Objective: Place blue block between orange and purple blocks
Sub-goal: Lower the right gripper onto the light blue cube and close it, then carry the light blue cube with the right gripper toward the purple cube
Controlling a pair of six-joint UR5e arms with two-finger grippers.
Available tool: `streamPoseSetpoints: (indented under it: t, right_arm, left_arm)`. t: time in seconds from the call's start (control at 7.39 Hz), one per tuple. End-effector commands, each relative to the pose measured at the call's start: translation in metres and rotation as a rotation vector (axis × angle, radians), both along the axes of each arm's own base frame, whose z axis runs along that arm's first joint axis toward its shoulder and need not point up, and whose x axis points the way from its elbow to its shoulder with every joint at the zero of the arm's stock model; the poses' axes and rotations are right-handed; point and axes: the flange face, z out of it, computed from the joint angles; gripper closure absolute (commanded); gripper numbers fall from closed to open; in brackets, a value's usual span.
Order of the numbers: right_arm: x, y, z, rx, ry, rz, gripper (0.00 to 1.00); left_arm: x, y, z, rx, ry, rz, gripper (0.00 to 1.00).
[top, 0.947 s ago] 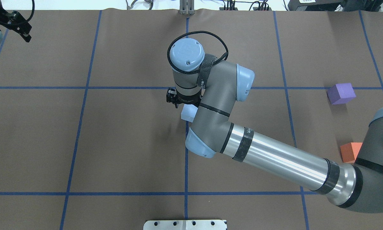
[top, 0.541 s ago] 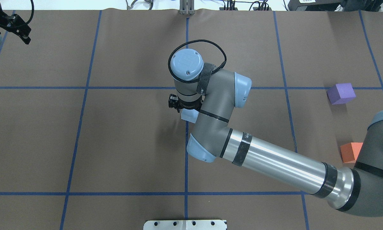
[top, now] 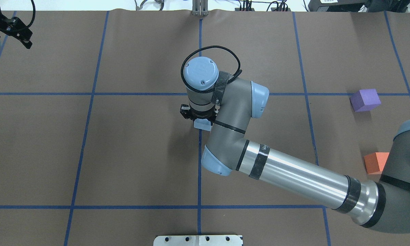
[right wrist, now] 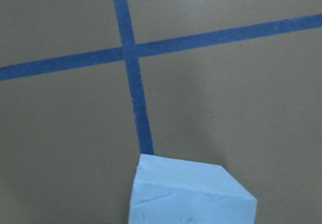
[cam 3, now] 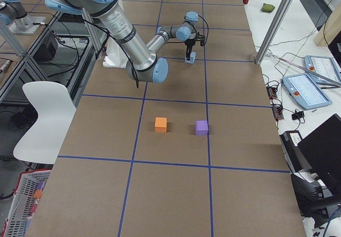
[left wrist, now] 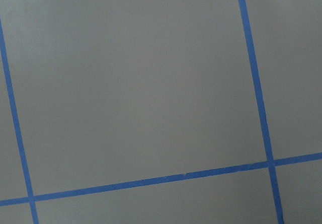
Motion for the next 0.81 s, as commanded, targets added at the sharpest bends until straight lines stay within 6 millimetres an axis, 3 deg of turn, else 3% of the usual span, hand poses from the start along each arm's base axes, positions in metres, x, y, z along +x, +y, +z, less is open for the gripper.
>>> streamPoseSetpoints:
  t: [0.0, 0.14, 0.27, 0.41, 0.54, 0.68]
  right_arm:
    - [0.066, -0.005, -0.039, 0.015, -0.038, 0.041, 1.0]
    - [0.12, -0.001, -0.059, 0.027, -0.017, 0.052, 1.0]
    - [0.182, 0.018, -0.049, 0.094, 0.009, 0.003, 1.0]
    - [0.256, 0.016, -0.025, 0.165, 0.012, 0.01, 1.0]
    - [0.311, 0.022, 0.006, 0.219, 0.024, -0.019, 1.0]
    - [0.353, 0.027, 0.043, 0.266, 0.049, -0.098, 1.0]
  left_arm:
    - [-0.001, 0.001, -0.003, 0.007, 0.002, 0.0, 0.0]
    - [-0.002, 0.001, -0.003, 0.018, 0.0, 0.01, 0.0]
    - [-0.005, 0.001, -0.007, 0.08, -0.005, 0.073, 0.0]
    - [-0.013, 0.003, 0.0, 0.102, -0.01, 0.099, 0.0]
    - [-0.026, 0.001, 0.006, 0.124, -0.015, 0.118, 0.0]
    - [-0.041, 0.005, 0.031, 0.096, -0.023, 0.112, 0.0]
